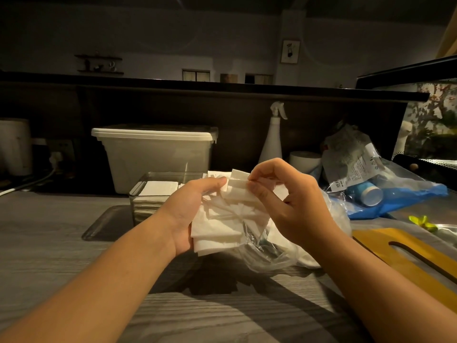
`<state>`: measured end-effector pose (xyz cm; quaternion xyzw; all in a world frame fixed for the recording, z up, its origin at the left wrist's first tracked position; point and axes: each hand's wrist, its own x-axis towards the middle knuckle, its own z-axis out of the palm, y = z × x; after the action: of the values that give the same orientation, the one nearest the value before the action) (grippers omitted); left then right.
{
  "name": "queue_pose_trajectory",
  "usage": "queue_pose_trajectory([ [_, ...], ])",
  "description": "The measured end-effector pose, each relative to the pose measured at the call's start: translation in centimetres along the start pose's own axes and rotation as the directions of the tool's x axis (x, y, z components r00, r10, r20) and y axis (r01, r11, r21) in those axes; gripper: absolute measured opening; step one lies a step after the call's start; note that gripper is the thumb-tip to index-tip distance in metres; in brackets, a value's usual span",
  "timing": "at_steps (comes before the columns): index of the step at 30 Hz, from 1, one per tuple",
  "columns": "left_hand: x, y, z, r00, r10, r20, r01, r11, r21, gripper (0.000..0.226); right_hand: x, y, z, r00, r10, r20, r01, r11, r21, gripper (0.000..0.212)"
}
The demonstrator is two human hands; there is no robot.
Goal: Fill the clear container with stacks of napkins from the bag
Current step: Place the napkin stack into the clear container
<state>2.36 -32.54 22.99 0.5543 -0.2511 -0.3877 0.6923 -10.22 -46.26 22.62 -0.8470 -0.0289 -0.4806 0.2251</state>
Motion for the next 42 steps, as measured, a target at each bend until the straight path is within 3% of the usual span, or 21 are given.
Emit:
queue_pose_trajectory([
  [3, 0.2, 0.1, -0.1, 1.0, -0.028, -0.013, 0.028, 0.999, -0.024, 0.038, 0.1, 0.1, 0.0, 0.999, -0.017, -0.031, 0.016, 1.0, -0.004, 0.019],
  [8, 0.1, 0.1, 0.0, 0.999, -0.034, -0.005, 0.034, 0.998, -0.051, 0.034, 0.0, 0.3, 0.2, 0.999, -0.044, -0.017, 0.043, 0.997, -0.057, 0.017],
  [17, -0.2, 0.3, 0.1, 1.0, -0.013, 0.001, 0.013, 0.998, -0.054, 0.032, 0.3, 0.0, 0.2, 0.994, 0.094, -0.063, -0.09, 0.994, 0.061, 0.031],
  [24, -0.4, 0.3, 0.2, 1.0, 0.01, -0.001, -0.01, 0.999, -0.031, 0.028, 0.6, 0.8, -0.1, 0.962, 0.202, -0.181, -0.177, 0.973, 0.148, 0.023],
  [28, -0.8, 0.3, 0.6, 0.999, 0.037, 0.006, -0.037, 0.999, -0.01, 0.016, 1.0, 1.4, -0.7, 0.891, 0.379, -0.251, -0.283, 0.895, 0.346, 0.017],
  [30, -0.8, 0.2, 0.5, 0.999, 0.031, 0.015, -0.031, 1.0, 0.004, 0.024, 1.2, 1.9, -1.1, 0.828, 0.487, -0.277, -0.355, 0.838, 0.414, 0.013],
  [33, -0.9, 0.1, 0.5, 0.999, 0.039, -0.015, -0.039, 0.999, 0.037, 0.024, 1.4, 2.3, -1.5, 0.761, 0.61, -0.222, -0.393, 0.704, 0.591, 0.012],
  [35, -0.7, 0.2, 0.2, 0.988, 0.136, -0.071, -0.129, 0.987, 0.094, 0.018, 1.6, 2.0, -2.1, 0.789, 0.602, -0.119, -0.361, 0.612, 0.704, 0.016],
  [37, -0.4, 0.6, -0.3, 0.956, 0.257, -0.142, -0.235, 0.959, 0.157, 0.027, 1.8, 1.5, -2.7, 0.852, 0.523, 0.026, -0.334, 0.504, 0.797, 0.015],
  [38, -0.2, 0.7, -0.6, 0.938, 0.306, -0.165, -0.273, 0.942, 0.197, 0.031, 1.7, 1.4, -2.8, 0.881, 0.469, 0.062, -0.342, 0.542, 0.768, 0.014],
  [39, -0.1, 0.8, -0.8, 0.922, 0.345, -0.177, -0.299, 0.923, 0.243, 0.031, 1.5, 1.4, -2.7, 0.911, 0.41, 0.052, -0.342, 0.678, 0.65, 0.015],
  [40, 0.0, 0.9, -1.0, 0.91, 0.372, -0.185, -0.314, 0.907, 0.281, 0.029, 1.4, 1.5, -2.4, 0.931, 0.365, 0.026, -0.339, 0.833, 0.437, 0.015],
  [41, 0.1, 0.9, -1.1, 0.901, 0.389, -0.192, -0.323, 0.897, 0.303, 0.028, 1.2, 1.6, -1.9, 0.945, 0.326, -0.007, -0.318, 0.925, 0.209, 0.014],
  [42, 0.1, 0.9, -1.2, 0.896, 0.397, -0.199, -0.325, 0.892, 0.315, 0.029, 1.0, 1.9, -1.5, 0.95, 0.311, -0.013, -0.309, 0.948, 0.082, 0.012],
])
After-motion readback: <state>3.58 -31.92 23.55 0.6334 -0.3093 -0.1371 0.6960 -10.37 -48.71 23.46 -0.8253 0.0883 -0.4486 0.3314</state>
